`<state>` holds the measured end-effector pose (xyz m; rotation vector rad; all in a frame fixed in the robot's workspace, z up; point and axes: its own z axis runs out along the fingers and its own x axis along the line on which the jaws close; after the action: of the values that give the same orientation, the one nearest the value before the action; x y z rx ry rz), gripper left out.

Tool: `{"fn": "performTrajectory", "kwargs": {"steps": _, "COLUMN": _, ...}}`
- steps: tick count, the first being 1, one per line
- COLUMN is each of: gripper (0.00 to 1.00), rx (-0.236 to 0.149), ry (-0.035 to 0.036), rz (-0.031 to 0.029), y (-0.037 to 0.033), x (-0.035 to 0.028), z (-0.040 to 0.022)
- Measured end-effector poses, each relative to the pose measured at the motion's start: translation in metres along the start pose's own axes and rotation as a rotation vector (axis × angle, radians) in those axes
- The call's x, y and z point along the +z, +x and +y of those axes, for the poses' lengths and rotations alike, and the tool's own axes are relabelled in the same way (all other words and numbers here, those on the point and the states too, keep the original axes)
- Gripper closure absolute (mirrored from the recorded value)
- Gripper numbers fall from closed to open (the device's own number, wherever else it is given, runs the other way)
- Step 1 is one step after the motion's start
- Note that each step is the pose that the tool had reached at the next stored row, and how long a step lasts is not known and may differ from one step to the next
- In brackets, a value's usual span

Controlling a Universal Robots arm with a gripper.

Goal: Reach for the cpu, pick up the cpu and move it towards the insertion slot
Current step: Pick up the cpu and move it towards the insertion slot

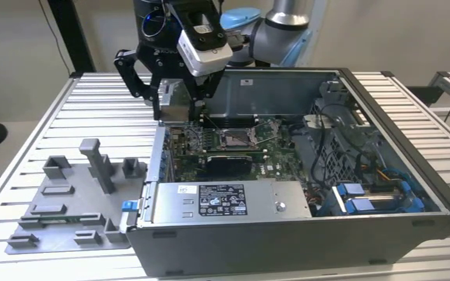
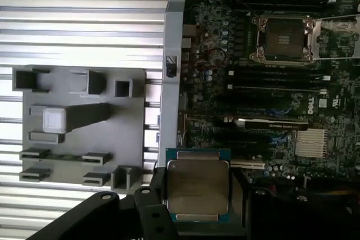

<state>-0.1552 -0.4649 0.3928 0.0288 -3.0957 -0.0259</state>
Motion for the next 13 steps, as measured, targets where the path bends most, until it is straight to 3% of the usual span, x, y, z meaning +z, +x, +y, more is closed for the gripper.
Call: {"fn": "performTrajectory", "kwargs": {"steps": 13, "gripper": 1.0, "rx": 0.0, "ry": -0.0001, "rz": 0.0037, "y": -0.0365, "x": -0.0017, "z": -0.0006}}
